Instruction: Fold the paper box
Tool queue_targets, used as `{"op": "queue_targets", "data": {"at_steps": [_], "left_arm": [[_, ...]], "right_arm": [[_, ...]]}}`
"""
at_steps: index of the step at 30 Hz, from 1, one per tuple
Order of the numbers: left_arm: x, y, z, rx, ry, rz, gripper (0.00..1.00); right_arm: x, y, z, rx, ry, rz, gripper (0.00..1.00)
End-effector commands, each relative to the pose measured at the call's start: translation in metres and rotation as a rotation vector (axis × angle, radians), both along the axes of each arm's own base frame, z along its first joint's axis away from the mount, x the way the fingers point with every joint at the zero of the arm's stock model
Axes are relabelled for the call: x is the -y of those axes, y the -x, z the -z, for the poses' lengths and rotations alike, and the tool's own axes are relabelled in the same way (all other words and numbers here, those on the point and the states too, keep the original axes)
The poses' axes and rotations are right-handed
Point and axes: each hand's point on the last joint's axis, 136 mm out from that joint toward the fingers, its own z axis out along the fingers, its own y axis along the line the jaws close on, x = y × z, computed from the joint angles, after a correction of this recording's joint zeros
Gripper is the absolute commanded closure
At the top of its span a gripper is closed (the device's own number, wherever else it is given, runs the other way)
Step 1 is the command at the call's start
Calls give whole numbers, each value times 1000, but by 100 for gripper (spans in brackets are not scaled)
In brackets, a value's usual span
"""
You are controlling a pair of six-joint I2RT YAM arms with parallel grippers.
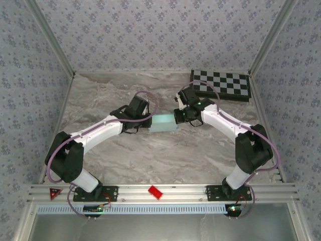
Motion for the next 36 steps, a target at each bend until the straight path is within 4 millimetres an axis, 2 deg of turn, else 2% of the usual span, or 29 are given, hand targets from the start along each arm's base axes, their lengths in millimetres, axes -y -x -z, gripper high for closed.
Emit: {"op": "queue_targets", "data": {"at_steps": [1, 11, 19, 36], "left_arm": [[-8, 19, 22, -89, -67, 20, 82], [-1, 6, -2, -36, -64, 31, 74], [-4, 4, -5, -27, -74, 27, 70], [-3, -4, -29, 24, -43, 34, 62]], "right_arm": [[8, 28, 21, -111, 43, -8, 91], [3, 18, 1, -76, 10, -7, 87], [5, 16, -1, -75, 13, -5, 86], [6, 7, -10, -64, 3, -5, 85]]}}
